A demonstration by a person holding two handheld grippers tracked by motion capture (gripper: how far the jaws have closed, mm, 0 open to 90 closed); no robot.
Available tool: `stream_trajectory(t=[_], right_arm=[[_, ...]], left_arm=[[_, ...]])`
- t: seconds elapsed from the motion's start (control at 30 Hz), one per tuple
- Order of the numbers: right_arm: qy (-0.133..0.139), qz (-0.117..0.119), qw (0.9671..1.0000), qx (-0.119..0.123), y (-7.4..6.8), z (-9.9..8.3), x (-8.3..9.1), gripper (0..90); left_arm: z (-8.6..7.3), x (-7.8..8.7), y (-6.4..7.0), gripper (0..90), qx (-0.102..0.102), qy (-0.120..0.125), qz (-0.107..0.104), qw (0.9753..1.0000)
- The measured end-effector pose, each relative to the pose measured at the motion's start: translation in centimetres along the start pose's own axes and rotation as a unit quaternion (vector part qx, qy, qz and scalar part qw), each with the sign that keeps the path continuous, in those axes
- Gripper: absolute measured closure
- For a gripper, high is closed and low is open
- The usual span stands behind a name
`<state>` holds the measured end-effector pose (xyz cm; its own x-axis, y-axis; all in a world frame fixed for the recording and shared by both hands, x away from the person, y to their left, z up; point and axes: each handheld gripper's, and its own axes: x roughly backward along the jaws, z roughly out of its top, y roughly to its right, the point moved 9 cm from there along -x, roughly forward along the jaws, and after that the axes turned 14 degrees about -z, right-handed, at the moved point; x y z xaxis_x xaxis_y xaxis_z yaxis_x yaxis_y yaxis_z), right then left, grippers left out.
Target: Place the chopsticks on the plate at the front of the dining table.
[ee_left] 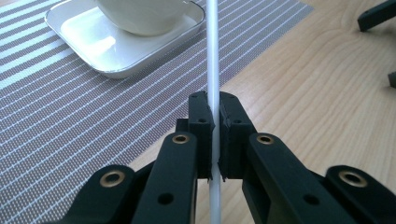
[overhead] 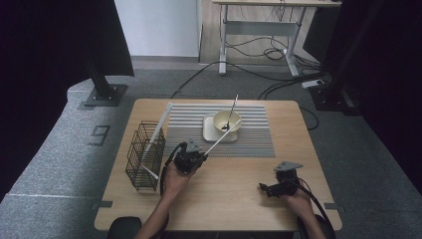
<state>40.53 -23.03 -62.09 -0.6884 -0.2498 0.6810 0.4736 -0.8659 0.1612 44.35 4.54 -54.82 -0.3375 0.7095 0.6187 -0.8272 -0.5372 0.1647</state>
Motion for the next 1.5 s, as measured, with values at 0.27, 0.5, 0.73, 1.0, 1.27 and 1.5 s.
stream_trajectory(t=[0.27, 0.5, 0.73, 1.0, 1.27, 1.5], right_arm=[[0.0, 0.0, 1.0, 0.0, 0.0, 0.0, 0.0, 0.0], [0.0, 0.0, 1.0, -0.001, 0.0, 0.0, 0.0, 0.0], [-0.001, -0.004, 1.0, -0.003, 0.0, 0.1, -0.1, 0.0], [-0.001, -0.004, 1.0, -0.004, 0.0, 0.1, -0.1, 0.0], [0.0, -0.004, 1.0, -0.004, 0.0, 0.1, -0.1, 0.0], [-0.001, -0.004, 1.0, -0.004, 0.0, 0.1, -0.1, 0.0]], left_arm=[[0.8, -0.5, -1.4, 84.9, 0.009, -0.001, 0.012, 0.9999], [1.2, -0.9, -2.8, 84.9, 0.018, -0.003, 0.022, 0.9996], [1.5, -1.5, -3.9, 84.9, 0.026, -0.003, 0.03, 0.9992], [1.6, -1.6, -5.5, 84.9, 0.035, -0.007, 0.045, 0.9983], [1.8, -1.7, -7.2, 84.9, 0.05, -0.008, 0.057, 0.9971], [1.9, -2.2, -8.3, 84.9, 0.056, -0.016, 0.063, 0.9963]])
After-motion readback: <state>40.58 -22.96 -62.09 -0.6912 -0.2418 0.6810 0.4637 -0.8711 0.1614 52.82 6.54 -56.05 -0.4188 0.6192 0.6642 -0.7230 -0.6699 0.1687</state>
